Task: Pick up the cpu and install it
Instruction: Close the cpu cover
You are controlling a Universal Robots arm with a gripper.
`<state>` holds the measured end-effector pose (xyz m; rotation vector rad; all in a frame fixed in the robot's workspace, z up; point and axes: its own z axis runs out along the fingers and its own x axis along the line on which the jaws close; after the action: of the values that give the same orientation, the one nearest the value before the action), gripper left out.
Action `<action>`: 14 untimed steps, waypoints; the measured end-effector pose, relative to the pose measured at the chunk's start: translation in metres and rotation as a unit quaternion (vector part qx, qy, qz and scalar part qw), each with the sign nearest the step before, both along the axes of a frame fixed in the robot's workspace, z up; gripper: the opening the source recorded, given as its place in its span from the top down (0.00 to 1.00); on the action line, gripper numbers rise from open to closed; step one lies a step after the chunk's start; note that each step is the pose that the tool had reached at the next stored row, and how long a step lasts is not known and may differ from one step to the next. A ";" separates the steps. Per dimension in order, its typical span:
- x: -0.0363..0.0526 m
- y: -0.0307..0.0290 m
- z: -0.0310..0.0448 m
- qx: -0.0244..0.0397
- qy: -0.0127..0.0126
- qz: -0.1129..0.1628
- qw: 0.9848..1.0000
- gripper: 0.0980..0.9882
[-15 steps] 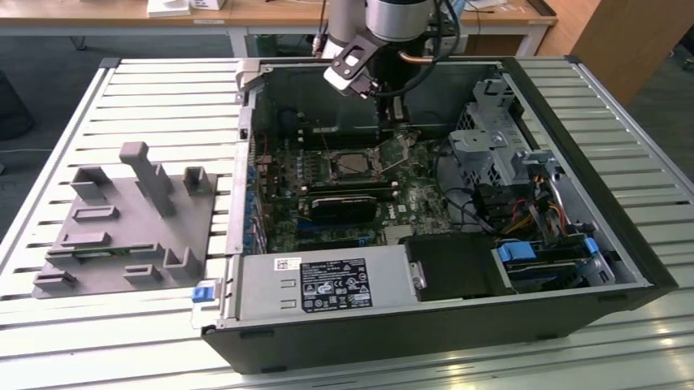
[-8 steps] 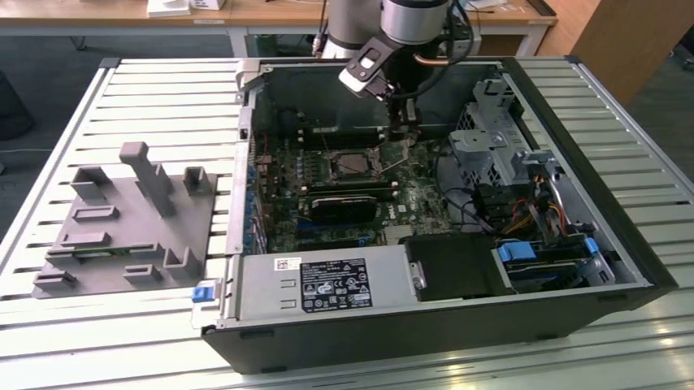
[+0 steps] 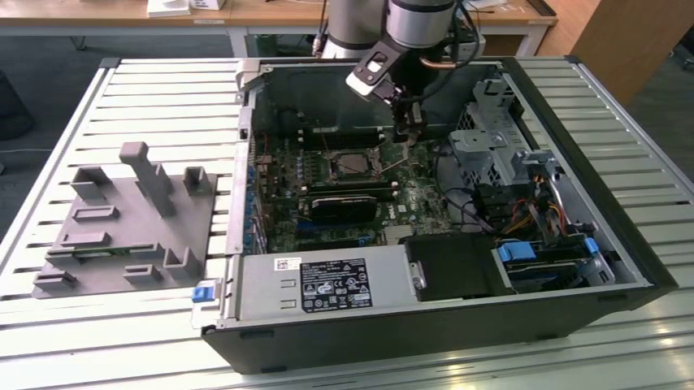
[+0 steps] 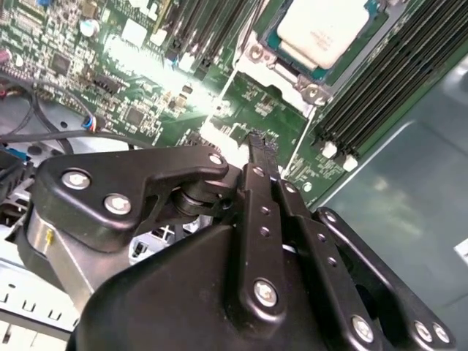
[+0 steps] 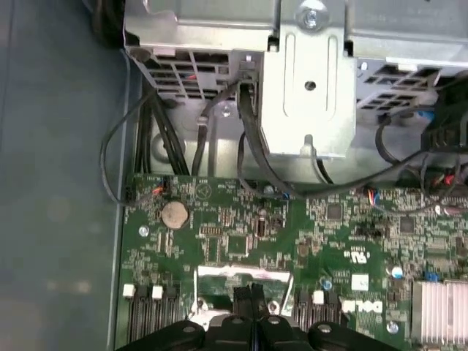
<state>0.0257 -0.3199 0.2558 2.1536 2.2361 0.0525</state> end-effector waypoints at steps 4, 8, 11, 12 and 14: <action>0.0068 0.0016 -0.0022 0.000 0.000 0.000 1.000 0.99; 0.0130 0.0049 -0.0038 0.000 0.000 0.000 1.000 0.99; 0.0179 0.0070 -0.0047 0.000 0.000 0.000 1.000 0.99; 0.0195 0.0073 -0.0050 0.000 0.000 0.000 1.000 0.99; 0.0229 0.0076 -0.0052 0.000 0.000 0.000 1.000 0.99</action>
<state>0.0486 -0.3123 0.2506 2.1526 2.2366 0.0520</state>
